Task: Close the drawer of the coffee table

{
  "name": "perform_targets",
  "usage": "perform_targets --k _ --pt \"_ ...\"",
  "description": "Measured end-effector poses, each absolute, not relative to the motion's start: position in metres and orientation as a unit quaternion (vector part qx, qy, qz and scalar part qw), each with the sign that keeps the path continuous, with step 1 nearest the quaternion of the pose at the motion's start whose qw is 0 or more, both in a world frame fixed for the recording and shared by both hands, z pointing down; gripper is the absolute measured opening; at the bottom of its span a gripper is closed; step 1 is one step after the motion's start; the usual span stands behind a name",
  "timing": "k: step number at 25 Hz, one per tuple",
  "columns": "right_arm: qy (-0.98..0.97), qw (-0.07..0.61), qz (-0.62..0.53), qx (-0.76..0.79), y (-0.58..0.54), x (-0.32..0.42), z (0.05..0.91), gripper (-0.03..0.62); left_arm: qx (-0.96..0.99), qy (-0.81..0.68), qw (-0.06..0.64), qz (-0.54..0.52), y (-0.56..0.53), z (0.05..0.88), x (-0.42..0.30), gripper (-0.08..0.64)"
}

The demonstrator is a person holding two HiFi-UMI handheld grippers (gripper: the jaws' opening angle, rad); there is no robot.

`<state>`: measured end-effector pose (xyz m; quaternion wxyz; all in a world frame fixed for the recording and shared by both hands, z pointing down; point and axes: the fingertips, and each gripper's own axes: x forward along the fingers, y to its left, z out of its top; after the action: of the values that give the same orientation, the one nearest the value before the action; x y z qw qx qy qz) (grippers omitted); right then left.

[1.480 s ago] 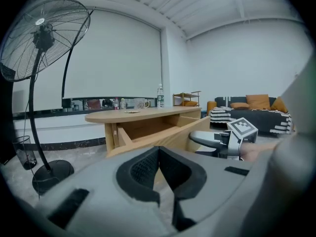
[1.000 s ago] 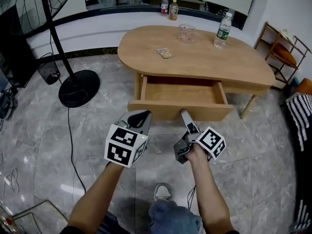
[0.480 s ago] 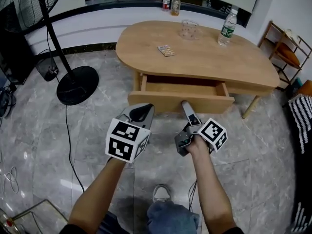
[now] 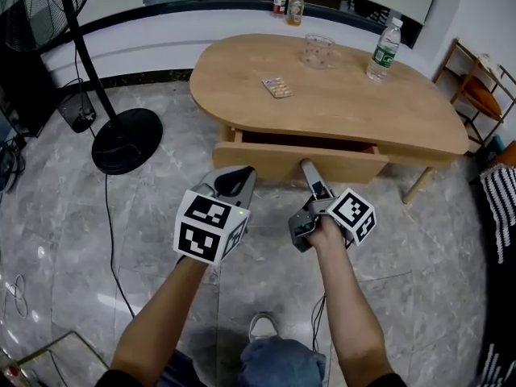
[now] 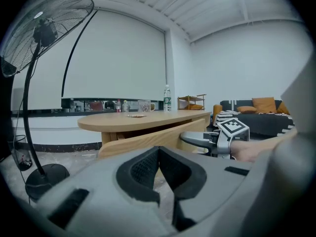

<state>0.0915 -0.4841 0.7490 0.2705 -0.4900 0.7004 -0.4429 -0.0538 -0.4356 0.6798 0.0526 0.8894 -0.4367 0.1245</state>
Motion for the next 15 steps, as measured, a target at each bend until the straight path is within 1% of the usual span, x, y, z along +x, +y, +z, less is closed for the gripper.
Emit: perform_targets --k 15 --pt "0.706 0.272 -0.439 -0.485 -0.538 0.095 0.749 0.472 0.878 -0.456 0.066 0.127 -0.471 0.692 -0.069 0.008"
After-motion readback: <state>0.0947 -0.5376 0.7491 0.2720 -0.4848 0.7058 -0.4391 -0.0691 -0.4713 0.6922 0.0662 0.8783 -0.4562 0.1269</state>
